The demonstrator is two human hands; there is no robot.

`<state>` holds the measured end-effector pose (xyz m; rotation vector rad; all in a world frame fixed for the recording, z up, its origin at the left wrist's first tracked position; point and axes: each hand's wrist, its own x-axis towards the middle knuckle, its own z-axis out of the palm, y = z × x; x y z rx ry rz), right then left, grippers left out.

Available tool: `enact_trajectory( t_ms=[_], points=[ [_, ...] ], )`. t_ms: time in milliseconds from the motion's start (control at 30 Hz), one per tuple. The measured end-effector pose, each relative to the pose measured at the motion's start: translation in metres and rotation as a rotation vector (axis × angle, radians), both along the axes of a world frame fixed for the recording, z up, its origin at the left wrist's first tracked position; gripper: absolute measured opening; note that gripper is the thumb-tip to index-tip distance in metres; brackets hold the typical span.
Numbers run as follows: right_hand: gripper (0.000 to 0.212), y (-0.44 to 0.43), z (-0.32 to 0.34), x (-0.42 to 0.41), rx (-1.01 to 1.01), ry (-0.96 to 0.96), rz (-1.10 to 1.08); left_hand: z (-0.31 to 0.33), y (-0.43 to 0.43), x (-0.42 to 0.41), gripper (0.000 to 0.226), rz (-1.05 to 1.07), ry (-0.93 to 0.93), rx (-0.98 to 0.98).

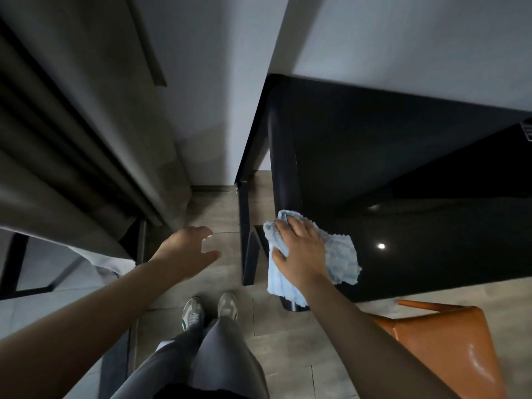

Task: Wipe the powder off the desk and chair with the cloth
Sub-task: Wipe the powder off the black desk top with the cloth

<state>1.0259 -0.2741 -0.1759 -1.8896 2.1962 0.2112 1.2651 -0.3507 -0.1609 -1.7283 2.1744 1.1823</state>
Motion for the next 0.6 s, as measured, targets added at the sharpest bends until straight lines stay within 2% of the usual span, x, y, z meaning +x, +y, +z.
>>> enact_trajectory(
  t_ms=[167, 600],
  points=[
    [0.060, 0.032, 0.005, 0.009, 0.017, -0.042, -0.004, 0.000, 0.016, -0.003, 0.056, 0.032, 0.043, 0.025],
    [0.057, 0.103, 0.007, 0.013, -0.060, -0.194, 0.001, -0.003, 0.097, -0.022, 0.054, 0.145, -0.004, 0.009]
  ],
)
